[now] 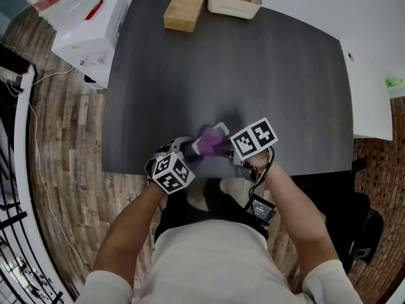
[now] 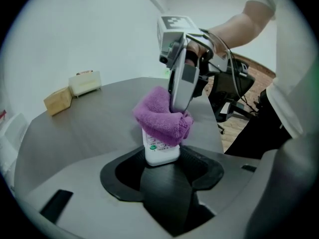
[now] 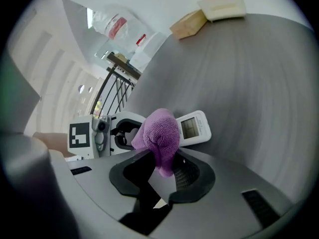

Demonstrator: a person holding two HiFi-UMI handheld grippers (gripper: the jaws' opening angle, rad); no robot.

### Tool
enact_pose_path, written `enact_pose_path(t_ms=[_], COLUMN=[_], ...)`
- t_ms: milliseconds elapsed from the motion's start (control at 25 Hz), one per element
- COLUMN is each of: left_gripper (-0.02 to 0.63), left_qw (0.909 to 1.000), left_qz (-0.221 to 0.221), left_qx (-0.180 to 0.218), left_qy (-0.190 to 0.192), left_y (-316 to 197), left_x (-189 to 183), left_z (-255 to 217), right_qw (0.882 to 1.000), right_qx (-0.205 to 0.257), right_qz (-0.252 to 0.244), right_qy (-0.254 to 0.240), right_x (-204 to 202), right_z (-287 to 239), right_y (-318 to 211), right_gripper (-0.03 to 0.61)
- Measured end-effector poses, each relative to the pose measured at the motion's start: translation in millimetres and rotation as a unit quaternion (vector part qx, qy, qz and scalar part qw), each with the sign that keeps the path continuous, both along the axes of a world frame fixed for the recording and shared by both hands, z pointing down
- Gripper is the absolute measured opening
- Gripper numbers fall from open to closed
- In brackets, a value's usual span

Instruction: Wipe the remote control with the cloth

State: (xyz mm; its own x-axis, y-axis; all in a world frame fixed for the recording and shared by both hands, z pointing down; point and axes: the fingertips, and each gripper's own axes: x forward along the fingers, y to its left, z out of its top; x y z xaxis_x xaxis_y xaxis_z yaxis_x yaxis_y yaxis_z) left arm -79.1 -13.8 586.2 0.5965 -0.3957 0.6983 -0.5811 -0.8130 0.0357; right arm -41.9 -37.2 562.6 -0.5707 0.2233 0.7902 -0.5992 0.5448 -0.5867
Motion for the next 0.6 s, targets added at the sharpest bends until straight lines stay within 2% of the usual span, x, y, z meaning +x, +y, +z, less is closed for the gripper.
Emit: enact_pose_path(t_ms=[400, 600], left_gripper=[0.218, 0.218], left_qw=[1.0, 1.0], left_qz=[-0.001, 0.002], left_qx=[-0.002, -0.006], left_qy=[-0.002, 0.0], left_y=[0, 0], left_x=[1, 2], left_z=[0, 0], right_qw=[0.999, 0.996], right_qx=[-0.015, -0.019], right_qz=[0.038, 0.084], right_qy=[0.02, 0.033], right_x=[20, 40], right_z=[2, 2], right_y=[-15, -33], right_gripper=[0.1, 0.1])
